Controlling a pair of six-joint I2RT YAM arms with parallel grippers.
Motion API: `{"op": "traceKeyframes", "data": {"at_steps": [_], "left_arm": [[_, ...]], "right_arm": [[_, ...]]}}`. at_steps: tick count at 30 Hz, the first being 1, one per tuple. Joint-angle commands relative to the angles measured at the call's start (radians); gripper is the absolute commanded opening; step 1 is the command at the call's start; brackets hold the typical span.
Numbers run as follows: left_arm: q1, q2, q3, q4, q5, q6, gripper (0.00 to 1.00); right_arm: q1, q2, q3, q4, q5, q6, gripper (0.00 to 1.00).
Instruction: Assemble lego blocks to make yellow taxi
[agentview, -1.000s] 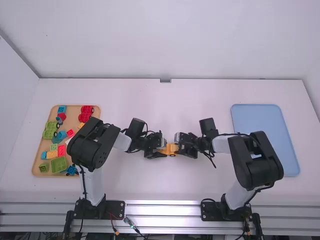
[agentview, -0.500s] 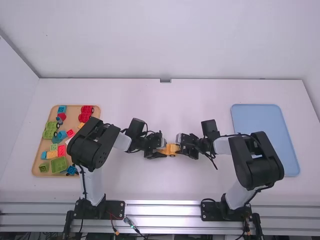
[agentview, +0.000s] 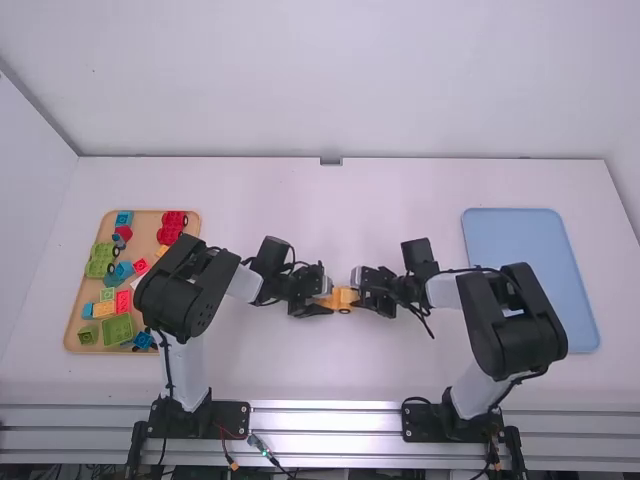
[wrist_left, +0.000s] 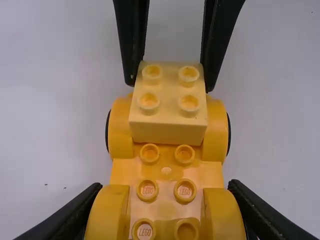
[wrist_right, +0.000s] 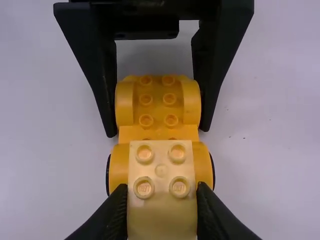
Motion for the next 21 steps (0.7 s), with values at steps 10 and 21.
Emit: {"op": "traceKeyframes", "data": {"at_steps": [10, 21], "left_arm": [[-0.01, 0.01, -0.011, -0.004, 0.008, 0.007, 0.58], [-0.01, 0.01, -0.011, -0.004, 0.008, 0.007, 0.59]], "right_arm": [[-0.015, -0.001, 0.028, 0.045, -0.113, 0.01, 0.23], [0.029, -0.001, 0.028, 0.05, -0.025, 0.051, 0.24]]}}
